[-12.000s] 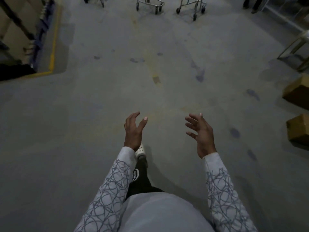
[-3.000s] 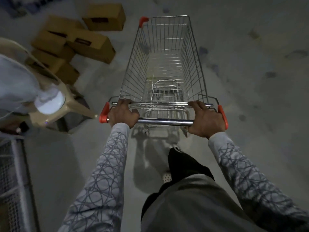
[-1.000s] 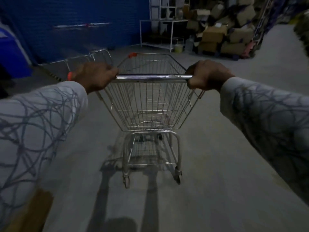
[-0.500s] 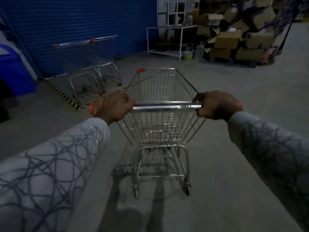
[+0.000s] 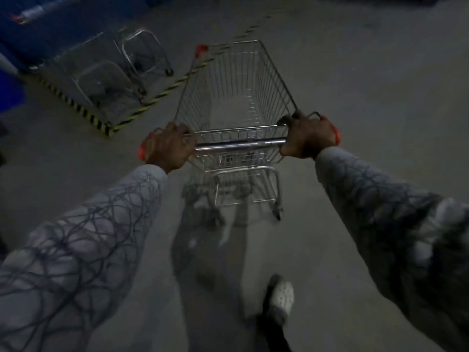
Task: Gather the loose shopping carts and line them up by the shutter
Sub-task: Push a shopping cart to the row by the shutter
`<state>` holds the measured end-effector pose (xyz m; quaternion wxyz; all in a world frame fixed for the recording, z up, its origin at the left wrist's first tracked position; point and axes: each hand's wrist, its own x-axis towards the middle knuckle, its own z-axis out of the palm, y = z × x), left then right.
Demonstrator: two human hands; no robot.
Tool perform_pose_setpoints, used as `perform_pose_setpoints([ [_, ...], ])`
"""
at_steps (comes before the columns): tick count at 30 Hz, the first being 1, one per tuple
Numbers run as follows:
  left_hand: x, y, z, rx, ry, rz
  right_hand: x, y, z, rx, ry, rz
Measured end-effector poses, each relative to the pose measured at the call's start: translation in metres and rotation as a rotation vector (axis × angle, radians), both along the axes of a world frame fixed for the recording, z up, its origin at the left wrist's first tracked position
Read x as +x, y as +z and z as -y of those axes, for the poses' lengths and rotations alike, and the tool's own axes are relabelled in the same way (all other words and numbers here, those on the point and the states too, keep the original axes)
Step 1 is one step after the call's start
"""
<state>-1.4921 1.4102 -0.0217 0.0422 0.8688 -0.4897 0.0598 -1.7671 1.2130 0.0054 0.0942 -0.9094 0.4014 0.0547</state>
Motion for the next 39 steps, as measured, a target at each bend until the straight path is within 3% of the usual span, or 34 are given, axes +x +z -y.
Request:
perform_pose_setpoints([
  [5,0.054,-0.008,0.073,-0.061,0.009,0.135,0.063,0.000,0.079,0.029,0.017,0.017],
  [9,0.064,-0.004,0.125,-0.045,0.436,0.102,0.091,0.011,0.127,0.076,0.032,0.016],
  [12,0.056,0.012,0.159,0.071,0.598,-0.031,0.099,0.017,0.156,0.127,0.021,-0.002],
  [22,0.110,0.018,0.296,-0.075,0.656,-0.156,0.166,0.013,0.314,0.135,0.029,-0.063],
  [39,0.266,0.030,0.659,0.208,0.578,-0.243,0.332,0.015,0.693,0.097,0.072,-0.088],
])
